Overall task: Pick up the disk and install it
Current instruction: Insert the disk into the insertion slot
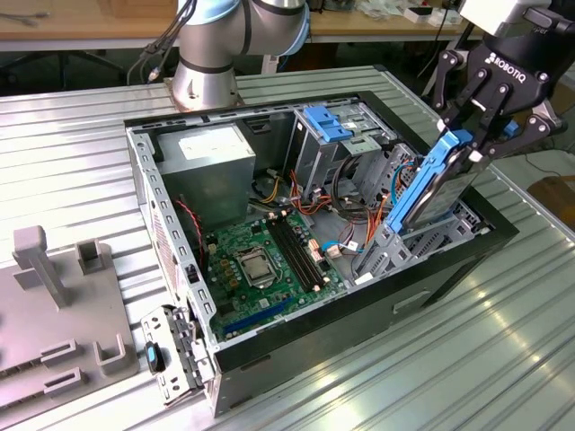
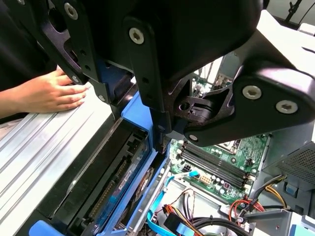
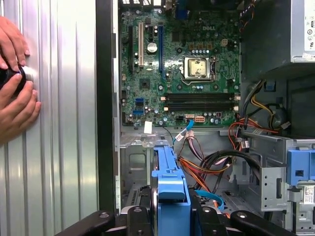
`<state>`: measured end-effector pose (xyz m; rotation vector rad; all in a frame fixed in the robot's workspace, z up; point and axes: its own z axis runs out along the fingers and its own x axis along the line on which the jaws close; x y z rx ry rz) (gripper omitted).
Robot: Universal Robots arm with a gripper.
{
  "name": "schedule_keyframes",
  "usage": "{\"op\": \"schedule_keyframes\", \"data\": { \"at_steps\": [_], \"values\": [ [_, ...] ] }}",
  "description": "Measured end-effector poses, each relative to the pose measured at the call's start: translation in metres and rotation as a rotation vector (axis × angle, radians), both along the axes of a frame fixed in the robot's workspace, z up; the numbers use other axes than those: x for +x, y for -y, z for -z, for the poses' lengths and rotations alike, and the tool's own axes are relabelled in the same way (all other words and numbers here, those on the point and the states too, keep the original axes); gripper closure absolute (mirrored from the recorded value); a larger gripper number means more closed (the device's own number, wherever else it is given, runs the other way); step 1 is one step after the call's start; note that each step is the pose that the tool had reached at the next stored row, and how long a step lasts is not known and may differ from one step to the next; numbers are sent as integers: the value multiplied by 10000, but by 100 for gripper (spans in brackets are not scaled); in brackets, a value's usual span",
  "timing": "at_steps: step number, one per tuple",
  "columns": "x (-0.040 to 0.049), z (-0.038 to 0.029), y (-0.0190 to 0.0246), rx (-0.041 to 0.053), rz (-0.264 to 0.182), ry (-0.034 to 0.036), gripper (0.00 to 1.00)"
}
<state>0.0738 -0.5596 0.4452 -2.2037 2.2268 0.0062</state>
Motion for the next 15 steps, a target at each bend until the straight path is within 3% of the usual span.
{"op": "schedule_keyframes", "data": {
  "at_steps": [15],
  "values": [
    [0,77,2,33,0,19,63]
  ]
}}
